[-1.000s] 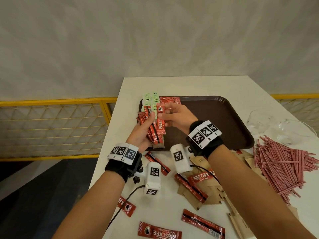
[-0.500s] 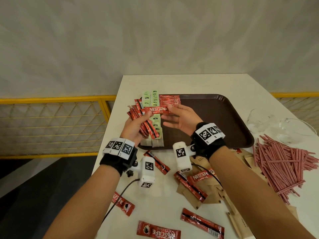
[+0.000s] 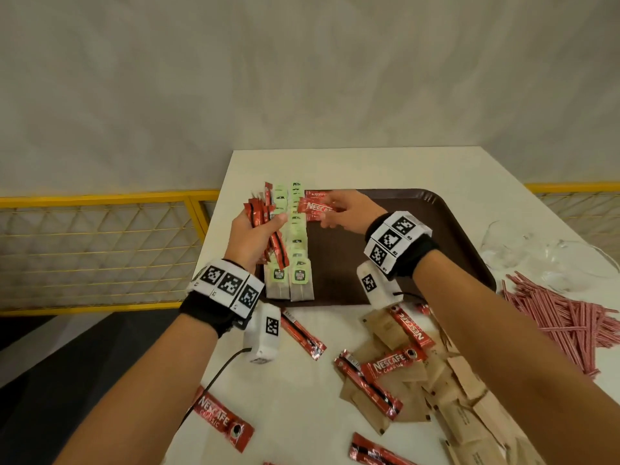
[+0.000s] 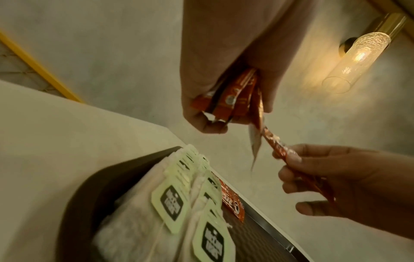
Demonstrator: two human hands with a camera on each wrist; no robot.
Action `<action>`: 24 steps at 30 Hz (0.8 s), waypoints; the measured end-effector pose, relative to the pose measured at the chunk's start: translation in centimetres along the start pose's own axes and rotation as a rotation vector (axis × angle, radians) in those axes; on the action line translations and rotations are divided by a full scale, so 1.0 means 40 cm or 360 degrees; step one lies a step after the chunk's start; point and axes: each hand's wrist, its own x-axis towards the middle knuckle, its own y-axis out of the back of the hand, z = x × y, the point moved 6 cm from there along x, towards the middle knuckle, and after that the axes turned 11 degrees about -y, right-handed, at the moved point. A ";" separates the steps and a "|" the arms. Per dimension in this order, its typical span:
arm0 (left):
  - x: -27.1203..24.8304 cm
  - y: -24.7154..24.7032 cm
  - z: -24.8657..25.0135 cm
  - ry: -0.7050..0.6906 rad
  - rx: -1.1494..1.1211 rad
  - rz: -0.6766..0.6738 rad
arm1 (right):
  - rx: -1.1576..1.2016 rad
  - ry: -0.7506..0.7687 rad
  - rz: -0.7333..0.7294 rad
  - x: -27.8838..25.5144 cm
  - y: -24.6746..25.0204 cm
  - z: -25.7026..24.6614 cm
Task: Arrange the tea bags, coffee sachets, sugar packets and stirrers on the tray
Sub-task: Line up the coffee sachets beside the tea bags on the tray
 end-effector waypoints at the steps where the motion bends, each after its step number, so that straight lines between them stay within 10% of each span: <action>1: 0.008 0.008 0.006 -0.0018 0.0011 0.0050 | -0.0056 -0.0045 0.0052 0.025 0.017 0.018; 10: 0.043 -0.023 -0.016 0.0335 -0.0324 0.0003 | -0.0705 -0.0332 0.0121 0.164 0.051 0.111; 24: 0.031 -0.005 -0.082 0.0585 -0.0582 0.0008 | -0.0706 -0.0234 0.0037 0.291 -0.017 0.111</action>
